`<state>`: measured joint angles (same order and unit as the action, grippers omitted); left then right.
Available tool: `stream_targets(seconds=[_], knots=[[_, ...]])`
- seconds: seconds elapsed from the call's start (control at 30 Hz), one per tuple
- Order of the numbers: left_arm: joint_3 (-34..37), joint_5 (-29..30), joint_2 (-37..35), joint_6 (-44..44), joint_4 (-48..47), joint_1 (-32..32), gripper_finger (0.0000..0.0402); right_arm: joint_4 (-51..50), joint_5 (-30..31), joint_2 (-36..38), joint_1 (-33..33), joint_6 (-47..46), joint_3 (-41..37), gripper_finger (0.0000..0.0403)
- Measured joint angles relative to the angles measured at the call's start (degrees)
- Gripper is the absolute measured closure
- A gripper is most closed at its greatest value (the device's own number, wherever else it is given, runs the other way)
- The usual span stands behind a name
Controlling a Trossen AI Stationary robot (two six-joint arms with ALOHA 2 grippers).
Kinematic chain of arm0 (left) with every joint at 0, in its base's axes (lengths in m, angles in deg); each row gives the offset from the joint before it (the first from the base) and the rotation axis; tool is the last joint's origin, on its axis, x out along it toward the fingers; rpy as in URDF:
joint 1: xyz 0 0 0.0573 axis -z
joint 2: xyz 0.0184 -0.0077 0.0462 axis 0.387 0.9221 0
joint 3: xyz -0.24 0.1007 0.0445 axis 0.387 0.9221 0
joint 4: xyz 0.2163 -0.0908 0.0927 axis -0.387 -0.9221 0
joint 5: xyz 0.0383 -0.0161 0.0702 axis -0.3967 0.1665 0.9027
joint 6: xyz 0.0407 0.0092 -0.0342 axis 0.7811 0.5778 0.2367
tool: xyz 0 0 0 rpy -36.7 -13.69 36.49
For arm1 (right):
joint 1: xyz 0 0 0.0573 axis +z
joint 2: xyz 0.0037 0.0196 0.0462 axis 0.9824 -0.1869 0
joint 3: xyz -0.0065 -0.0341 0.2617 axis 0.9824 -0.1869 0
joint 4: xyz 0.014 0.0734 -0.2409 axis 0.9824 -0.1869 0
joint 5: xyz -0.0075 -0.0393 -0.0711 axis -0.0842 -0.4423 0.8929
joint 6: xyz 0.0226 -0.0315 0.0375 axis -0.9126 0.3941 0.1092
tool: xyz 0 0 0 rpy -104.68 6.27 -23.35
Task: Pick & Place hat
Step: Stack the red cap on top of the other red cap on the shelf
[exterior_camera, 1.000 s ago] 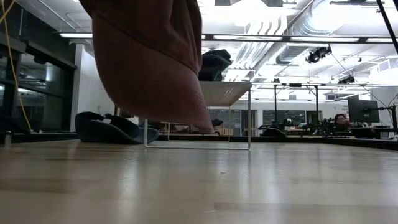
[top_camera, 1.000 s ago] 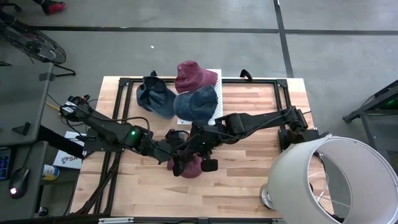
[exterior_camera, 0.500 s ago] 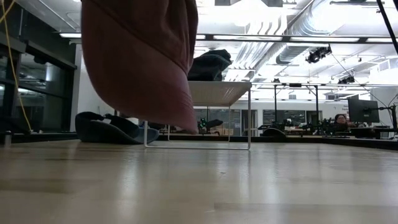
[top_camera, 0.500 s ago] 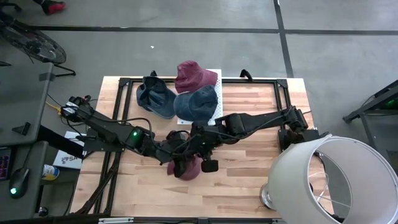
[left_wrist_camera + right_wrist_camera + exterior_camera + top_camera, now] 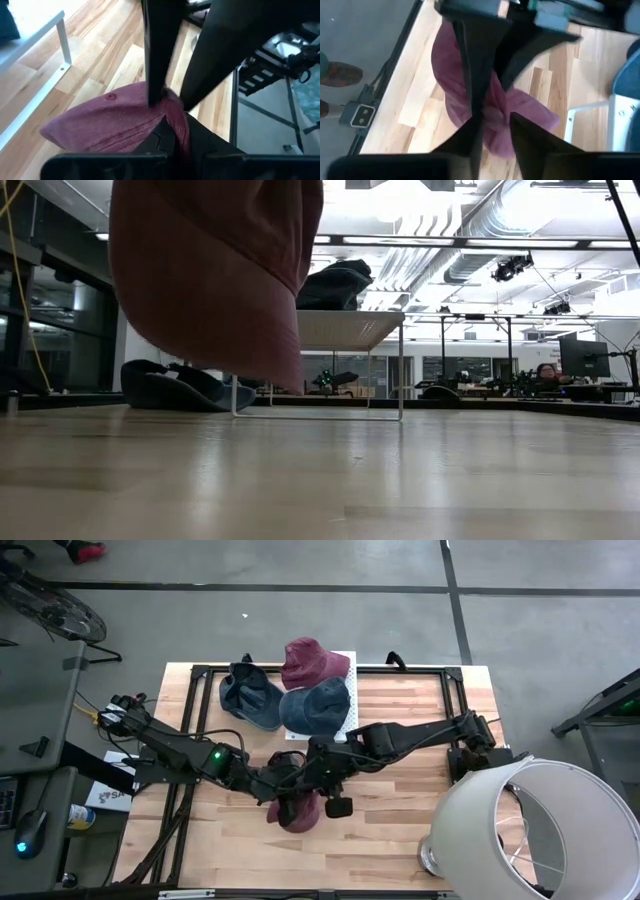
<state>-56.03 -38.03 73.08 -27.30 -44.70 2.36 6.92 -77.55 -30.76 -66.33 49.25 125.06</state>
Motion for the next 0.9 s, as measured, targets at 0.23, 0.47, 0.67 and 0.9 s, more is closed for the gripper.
stream_targets(seconds=[0.23,0.47,0.67,0.9], knots=[[0.0,-0.19,0.0,-0.37,0.08,0.02,0.0398,-2.6,1.31,2.81,-0.04,-1.41,0.06,0.0238],[0.04,4.65,-1.34,0.31,5.53,0.02,0.0398,-4.34,8.23,9.34,-0.08,-3.04,0.17,0.0206],[0.04,14.1,-4.13,4.96,12.77,0.02,0.0398,-4.69,15.44,14.79,-0.08,-4.66,0.2,0.0204],[0.02,22.61,-7.78,20.55,29.63,0.0,0.0398,-4.89,22.72,17.46,-0.15,-5.04,0.2,0.0204]])
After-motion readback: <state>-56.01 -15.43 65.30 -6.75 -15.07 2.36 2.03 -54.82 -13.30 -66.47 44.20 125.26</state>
